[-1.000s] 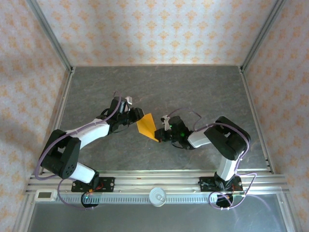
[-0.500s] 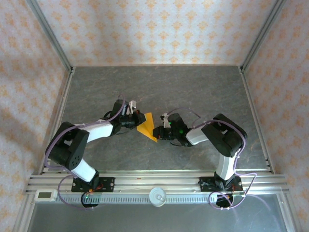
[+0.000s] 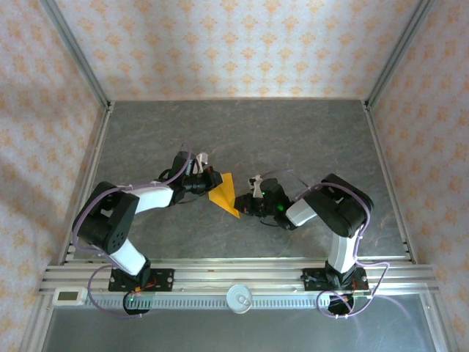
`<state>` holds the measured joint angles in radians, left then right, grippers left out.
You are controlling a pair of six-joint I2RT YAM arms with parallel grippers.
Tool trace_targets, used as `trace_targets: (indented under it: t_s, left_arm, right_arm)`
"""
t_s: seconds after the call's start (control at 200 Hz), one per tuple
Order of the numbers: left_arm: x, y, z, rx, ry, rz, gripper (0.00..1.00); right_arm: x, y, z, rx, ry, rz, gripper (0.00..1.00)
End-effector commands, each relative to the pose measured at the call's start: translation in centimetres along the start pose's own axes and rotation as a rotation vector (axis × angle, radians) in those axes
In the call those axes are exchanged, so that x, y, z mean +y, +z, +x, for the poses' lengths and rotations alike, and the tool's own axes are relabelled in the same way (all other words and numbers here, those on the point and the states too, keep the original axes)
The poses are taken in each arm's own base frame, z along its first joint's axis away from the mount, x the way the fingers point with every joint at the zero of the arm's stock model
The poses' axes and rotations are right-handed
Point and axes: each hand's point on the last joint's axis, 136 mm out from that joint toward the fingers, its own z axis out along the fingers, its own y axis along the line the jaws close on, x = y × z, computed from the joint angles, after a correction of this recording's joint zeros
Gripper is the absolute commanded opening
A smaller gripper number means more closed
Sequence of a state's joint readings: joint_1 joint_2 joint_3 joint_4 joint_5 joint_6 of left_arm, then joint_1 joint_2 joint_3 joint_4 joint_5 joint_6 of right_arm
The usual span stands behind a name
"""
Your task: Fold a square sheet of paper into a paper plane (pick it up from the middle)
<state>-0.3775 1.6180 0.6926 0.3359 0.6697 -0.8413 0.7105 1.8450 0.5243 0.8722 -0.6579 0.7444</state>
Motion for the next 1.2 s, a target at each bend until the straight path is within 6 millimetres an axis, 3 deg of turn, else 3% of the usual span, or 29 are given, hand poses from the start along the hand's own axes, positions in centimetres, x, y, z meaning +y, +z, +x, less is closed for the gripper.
trace_targets:
  t_s: [0.0,0.646,1.196]
  left_arm:
    - [-1.0,0.6,0.5,0.016,0.025,0.042,0.00]
    - [1.0,2.2,2.6,0.070,0.017,0.015,0.00]
    - [2.0,3.1,2.9,0.072,-0.008,-0.001,0.00]
  right_arm:
    - [-1.7,0.0,1.4,0.027,0.058,0.034,0.00]
    - [-1.5,-0.3,1.5,-0.001,0.128,-0.005,0.00]
    - [-1.5,-0.3,1.5,0.013,0.143,-0.004,0.00]
